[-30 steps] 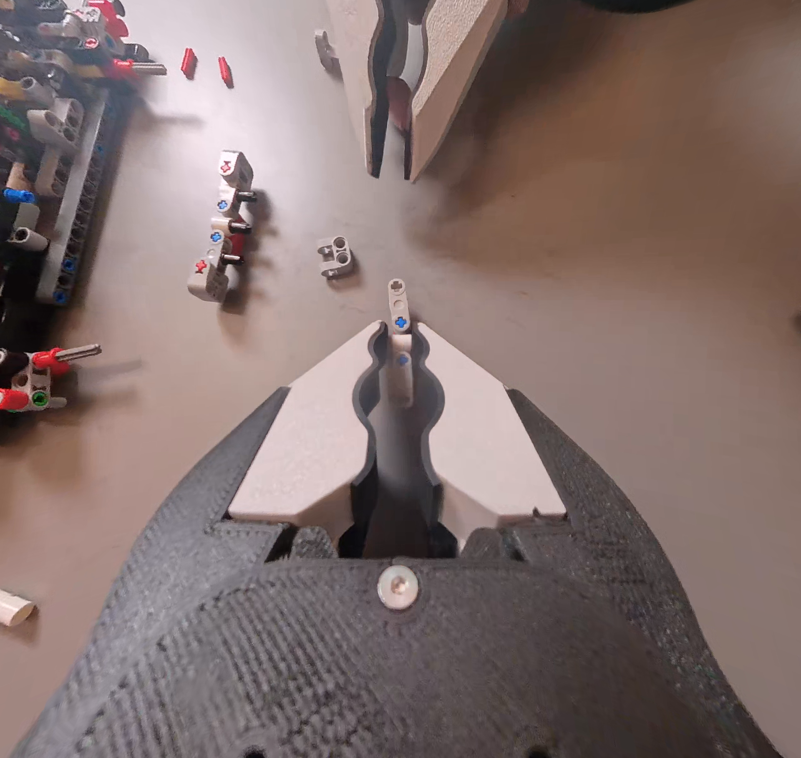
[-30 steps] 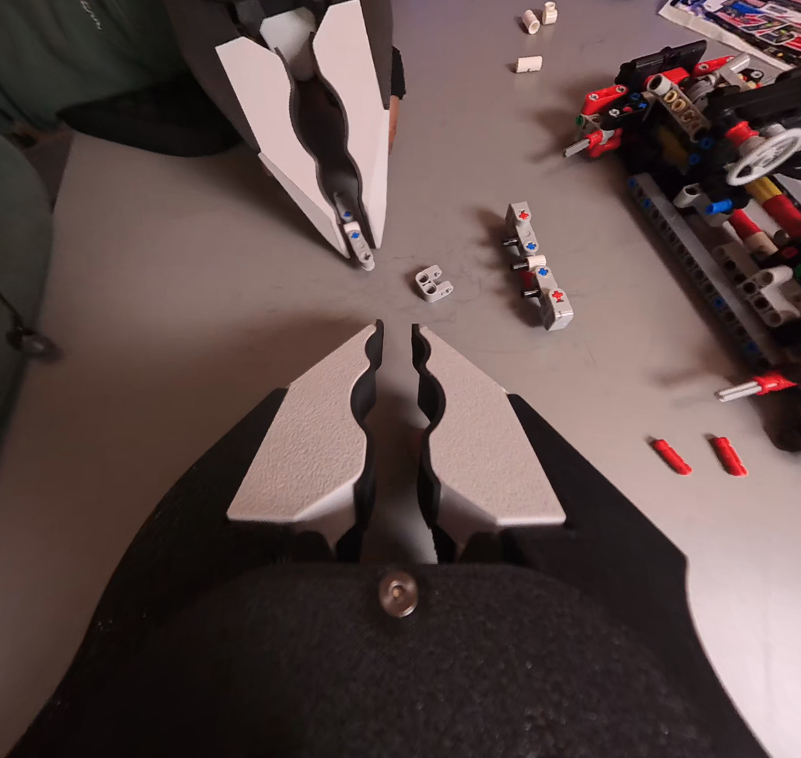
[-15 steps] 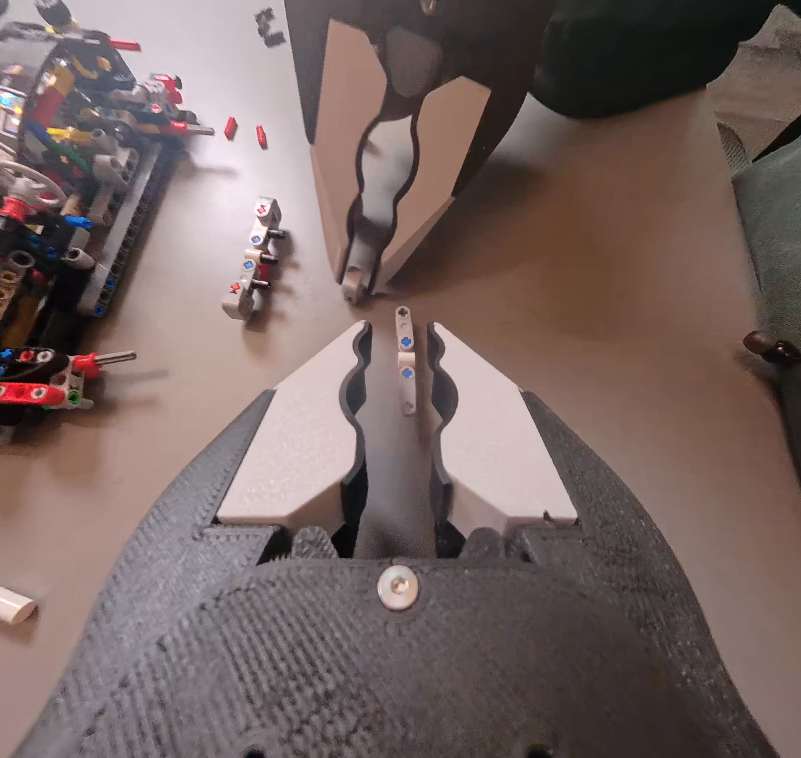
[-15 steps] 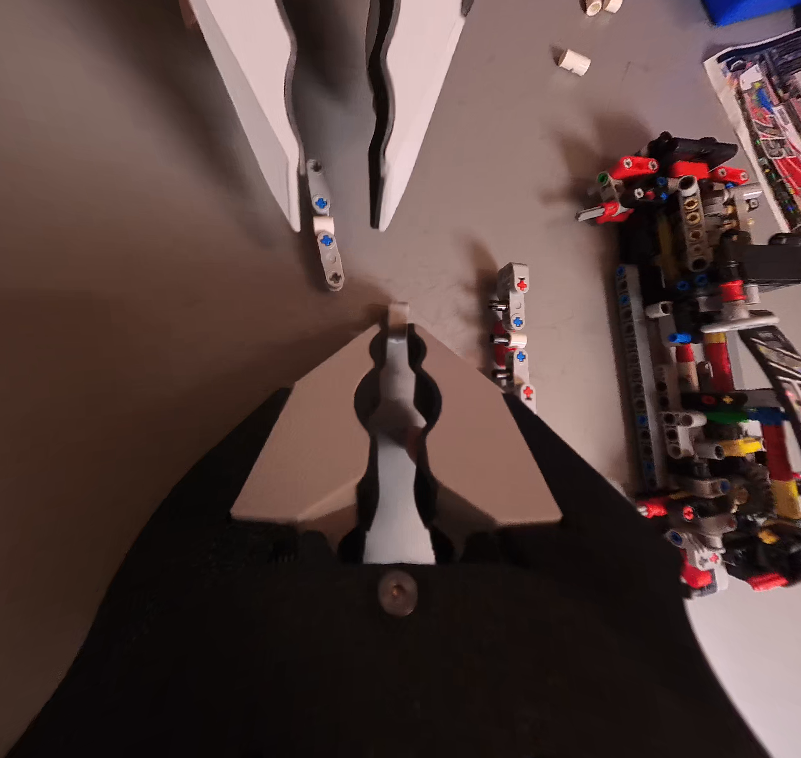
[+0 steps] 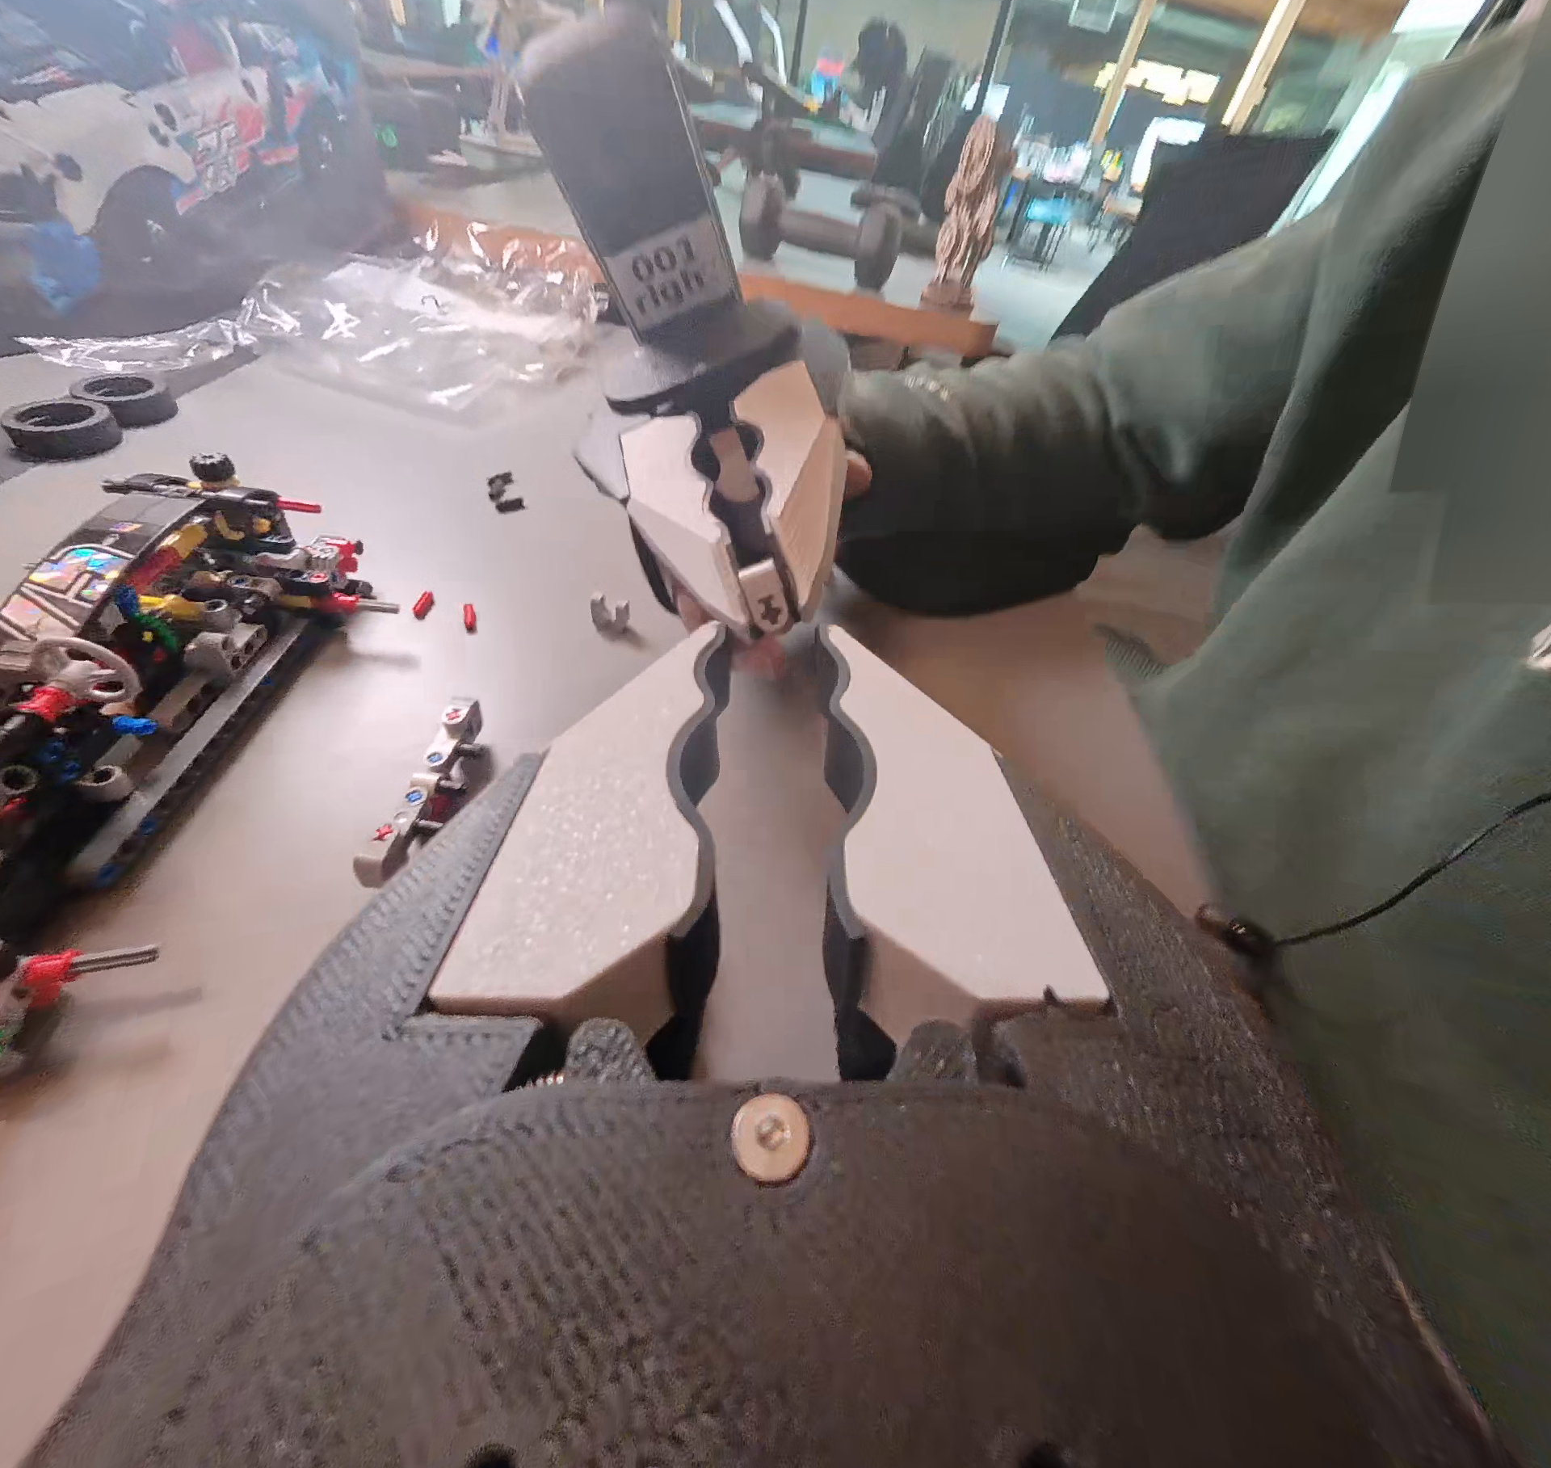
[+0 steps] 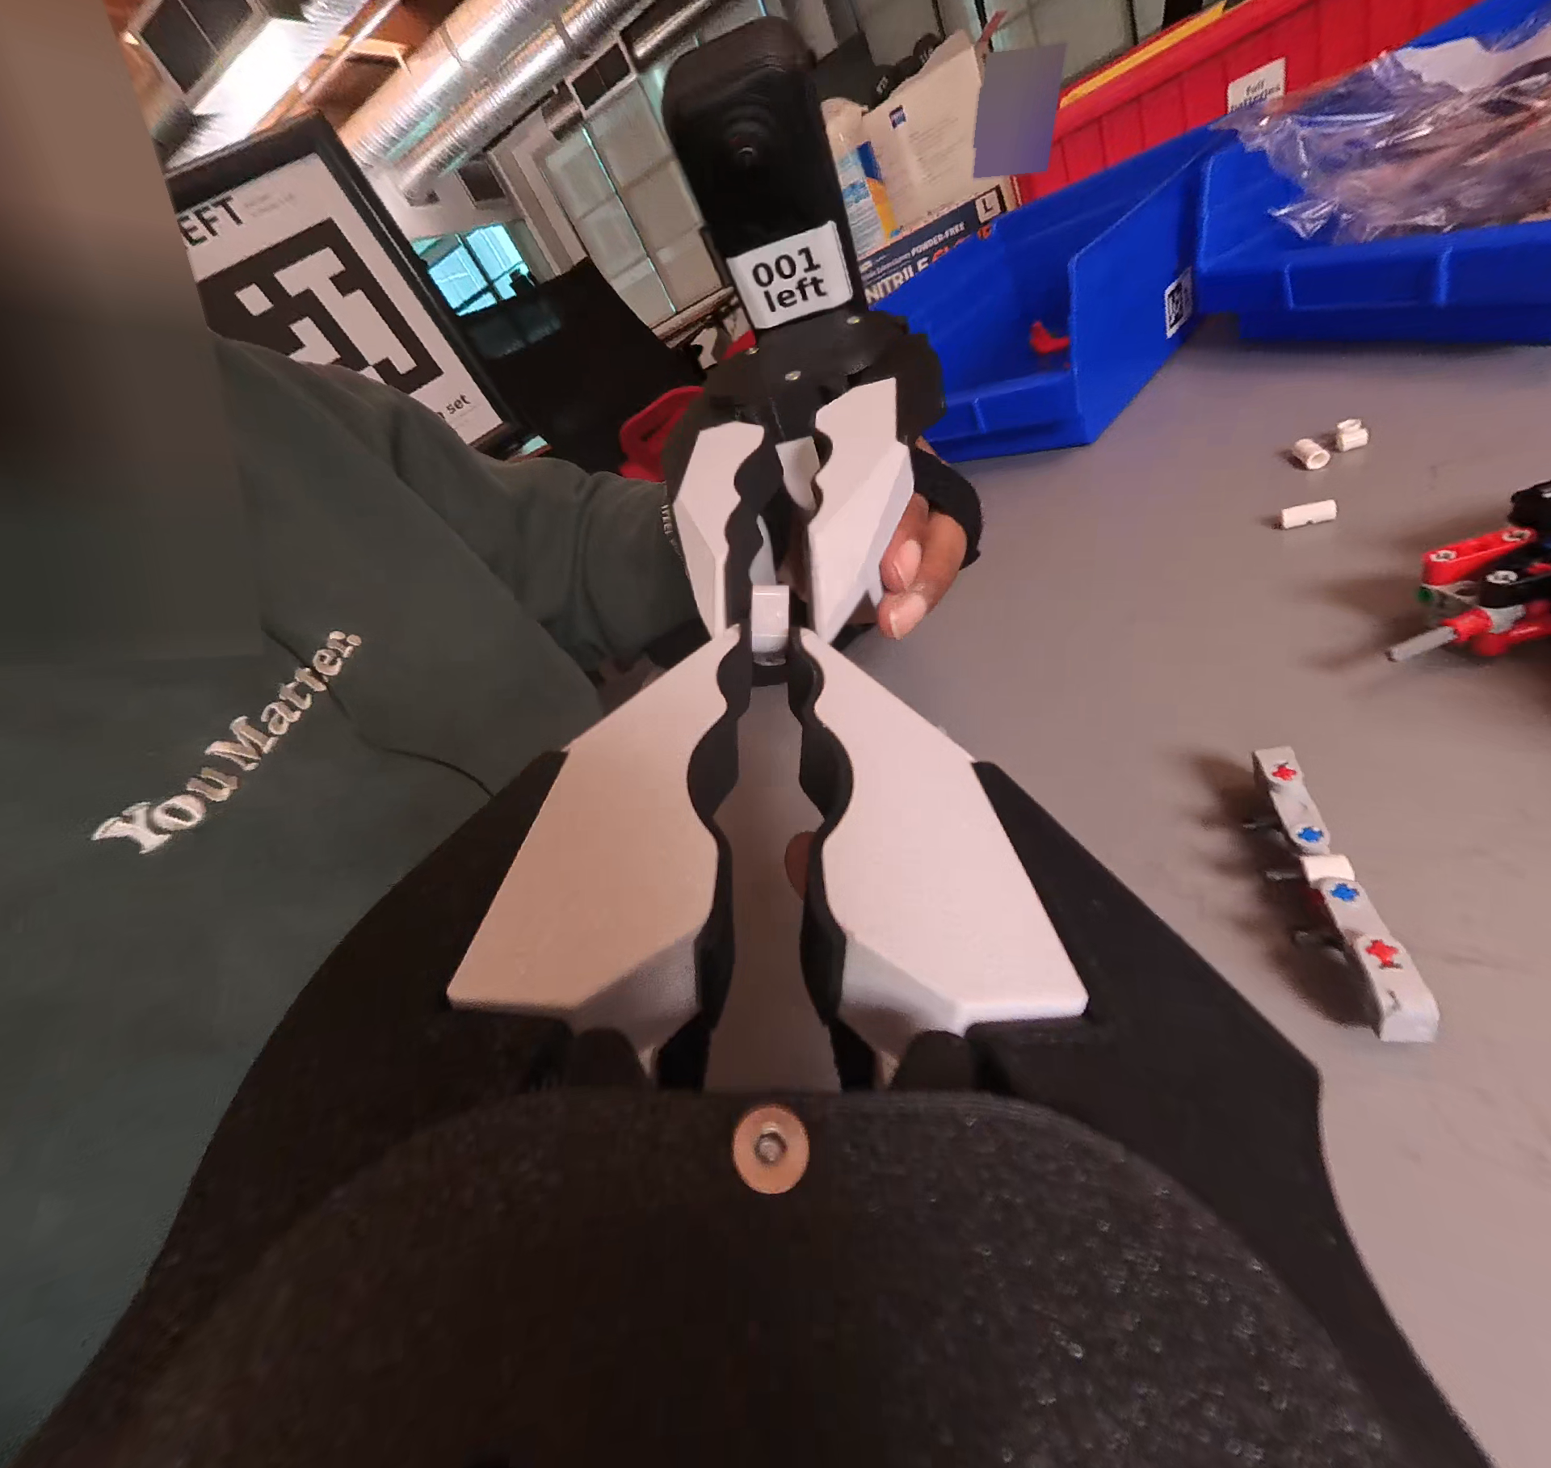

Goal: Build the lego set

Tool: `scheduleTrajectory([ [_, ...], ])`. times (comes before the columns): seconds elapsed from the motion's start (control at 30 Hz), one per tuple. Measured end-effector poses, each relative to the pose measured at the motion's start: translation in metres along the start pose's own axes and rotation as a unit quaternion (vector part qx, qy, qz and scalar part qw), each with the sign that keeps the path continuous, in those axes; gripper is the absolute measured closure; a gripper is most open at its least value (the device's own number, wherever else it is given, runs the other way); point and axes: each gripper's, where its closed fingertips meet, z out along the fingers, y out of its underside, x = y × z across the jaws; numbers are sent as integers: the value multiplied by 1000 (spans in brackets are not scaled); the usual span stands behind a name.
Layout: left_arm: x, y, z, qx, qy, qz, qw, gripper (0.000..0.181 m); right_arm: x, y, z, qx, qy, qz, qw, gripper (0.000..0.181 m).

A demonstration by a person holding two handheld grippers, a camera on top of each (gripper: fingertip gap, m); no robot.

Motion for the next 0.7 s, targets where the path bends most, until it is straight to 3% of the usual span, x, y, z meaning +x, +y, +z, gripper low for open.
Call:
scheduleTrajectory([
  [0.13,-2,-8,-5,28,15,-45,998,172,0,0,1,2,13,-31,999,176],
  [0.27,-3,-5,-4,13,6,-36,999,176,3,2,1,-3,30,-53,998,175],
  [0.5,-10,25,-6,-109,-28,20,993,176,13,20,-3,-102,88,-145,980,166],
  [0.7,-2,43,1,-156,-10,25,987,176,15,43,1,-173,99,-184,963,171],
])
